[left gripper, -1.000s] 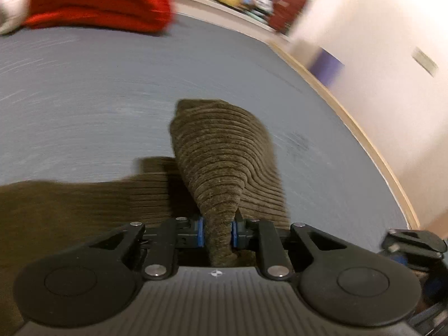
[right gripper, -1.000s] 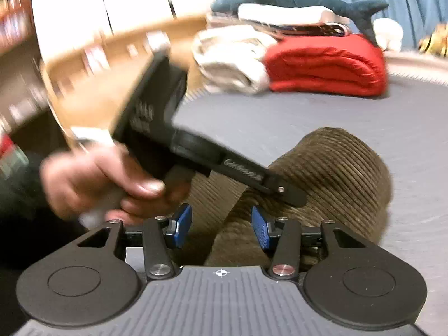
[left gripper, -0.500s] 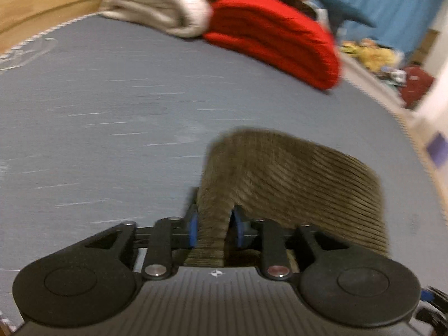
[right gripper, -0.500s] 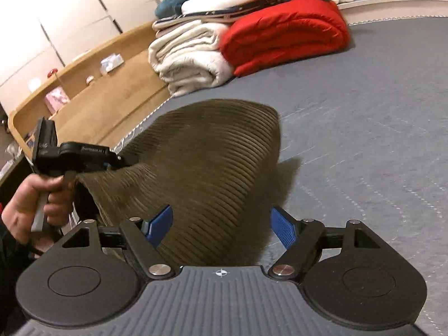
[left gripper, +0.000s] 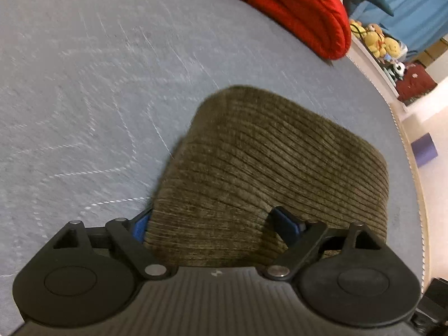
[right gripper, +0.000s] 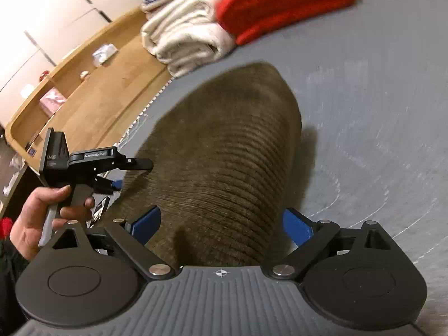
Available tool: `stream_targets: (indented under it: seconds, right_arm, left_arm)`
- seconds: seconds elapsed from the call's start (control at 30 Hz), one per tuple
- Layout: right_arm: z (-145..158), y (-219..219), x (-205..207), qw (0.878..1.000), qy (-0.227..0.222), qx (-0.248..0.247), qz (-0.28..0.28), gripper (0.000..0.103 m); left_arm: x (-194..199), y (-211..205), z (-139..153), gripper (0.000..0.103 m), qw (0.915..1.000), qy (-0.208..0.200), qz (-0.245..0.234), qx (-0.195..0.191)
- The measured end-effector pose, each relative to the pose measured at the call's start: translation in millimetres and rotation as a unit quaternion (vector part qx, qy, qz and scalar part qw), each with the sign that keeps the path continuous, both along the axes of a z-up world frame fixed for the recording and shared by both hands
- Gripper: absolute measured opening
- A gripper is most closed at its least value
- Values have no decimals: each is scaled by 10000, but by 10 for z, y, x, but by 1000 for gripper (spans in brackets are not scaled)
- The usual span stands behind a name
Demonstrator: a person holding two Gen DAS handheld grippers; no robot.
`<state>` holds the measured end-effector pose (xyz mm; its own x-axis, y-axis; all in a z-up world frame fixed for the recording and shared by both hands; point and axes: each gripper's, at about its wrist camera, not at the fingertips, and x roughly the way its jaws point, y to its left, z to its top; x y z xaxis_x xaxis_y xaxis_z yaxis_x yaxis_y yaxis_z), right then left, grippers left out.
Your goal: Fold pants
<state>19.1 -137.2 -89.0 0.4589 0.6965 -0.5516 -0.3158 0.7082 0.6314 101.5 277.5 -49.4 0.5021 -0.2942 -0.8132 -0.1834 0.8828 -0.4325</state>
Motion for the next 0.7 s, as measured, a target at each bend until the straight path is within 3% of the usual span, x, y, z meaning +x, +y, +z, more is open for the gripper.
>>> stream_targets:
  seconds: [0.17, 0.27, 0.33, 0.43, 0.53, 0.7]
  right_arm:
    - [-227, 226, 87, 9993, 347, -55, 105, 91]
    - [-183, 283, 40, 9995, 118, -247, 178, 64]
    - [-120, 273, 5, 9994, -47, -288, 179, 43]
    - [-42, 236, -26, 9993, -215, -241, 164, 36]
    - [93, 126, -37, 9986, -473, -184, 123, 35]
    - [368, -402, 63, 9973, -626, 17, -384, 34]
  left_arm:
    - [115, -4, -187, 90, 9998, 67, -54, -151]
    - [89, -56, -224, 85, 9998, 58, -21, -184]
    - [93, -115, -190, 75, 9999, -25, -36, -140]
    - [73, -198, -109, 63, 9997, -184, -61, -137]
    - [105, -299, -47, 49, 9980, -391, -161, -466]
    - [252, -788, 37, 46, 9927, -595, -598, -863]
